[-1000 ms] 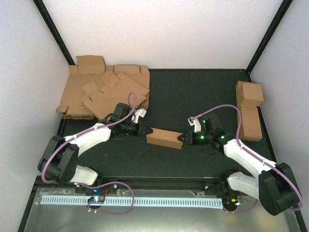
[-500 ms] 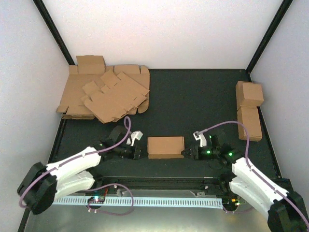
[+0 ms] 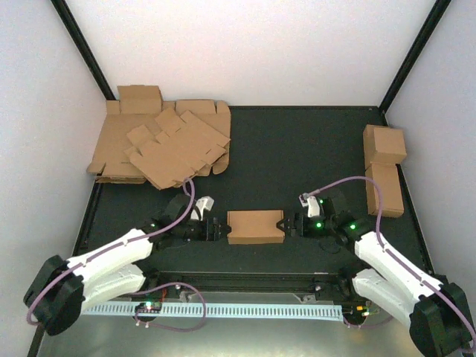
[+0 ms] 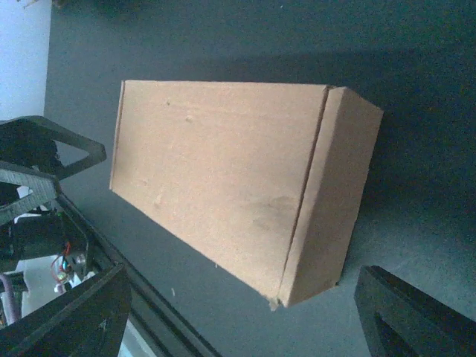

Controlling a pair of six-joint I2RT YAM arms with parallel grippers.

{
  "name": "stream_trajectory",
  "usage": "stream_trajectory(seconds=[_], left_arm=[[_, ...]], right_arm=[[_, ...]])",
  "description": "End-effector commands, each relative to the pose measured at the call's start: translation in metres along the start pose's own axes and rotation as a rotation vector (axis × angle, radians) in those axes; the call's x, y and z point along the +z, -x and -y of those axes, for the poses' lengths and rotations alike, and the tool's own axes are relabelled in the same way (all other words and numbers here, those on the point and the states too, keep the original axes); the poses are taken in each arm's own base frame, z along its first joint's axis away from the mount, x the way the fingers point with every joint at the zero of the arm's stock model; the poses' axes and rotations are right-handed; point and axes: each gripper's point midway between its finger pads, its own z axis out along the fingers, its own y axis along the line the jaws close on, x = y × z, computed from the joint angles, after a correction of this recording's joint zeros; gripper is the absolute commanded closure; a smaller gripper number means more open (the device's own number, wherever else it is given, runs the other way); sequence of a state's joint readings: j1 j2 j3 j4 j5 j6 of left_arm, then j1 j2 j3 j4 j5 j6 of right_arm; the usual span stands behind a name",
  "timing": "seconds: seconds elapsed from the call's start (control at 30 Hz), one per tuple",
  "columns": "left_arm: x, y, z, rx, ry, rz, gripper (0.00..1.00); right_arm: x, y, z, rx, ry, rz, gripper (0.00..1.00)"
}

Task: Fold the paper box

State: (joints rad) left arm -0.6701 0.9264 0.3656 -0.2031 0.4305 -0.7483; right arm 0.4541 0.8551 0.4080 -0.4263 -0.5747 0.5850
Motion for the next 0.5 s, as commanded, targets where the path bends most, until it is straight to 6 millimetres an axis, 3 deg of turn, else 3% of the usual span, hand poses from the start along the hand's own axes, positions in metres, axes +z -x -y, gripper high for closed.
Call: stream_trajectory(seconds=[0.0, 0.2, 0.33, 0.47], left_arm=[[0.013, 0.018, 0.008, 0.003, -0.037, 0.057, 0.23], [0.035, 0.020, -0.002, 0.023, -0.029, 0.026, 0.24], [0.044, 0.019, -0.013, -0.011, -0.049, 0.012, 0.49], [0.049, 0.014, -0.027, -0.030, -0.039, -0.005, 0.65]], right_arm=[[0.005, 0.013, 0.002, -0.016, -0.001, 0.062, 0.14], [0.018, 0.009, 0.013, 0.001, 0.005, 0.056, 0.13], [0.023, 0.005, 0.017, 0.009, 0.011, 0.049, 0.13], [0.023, 0.002, 0.019, 0.010, 0.013, 0.053, 0.13]])
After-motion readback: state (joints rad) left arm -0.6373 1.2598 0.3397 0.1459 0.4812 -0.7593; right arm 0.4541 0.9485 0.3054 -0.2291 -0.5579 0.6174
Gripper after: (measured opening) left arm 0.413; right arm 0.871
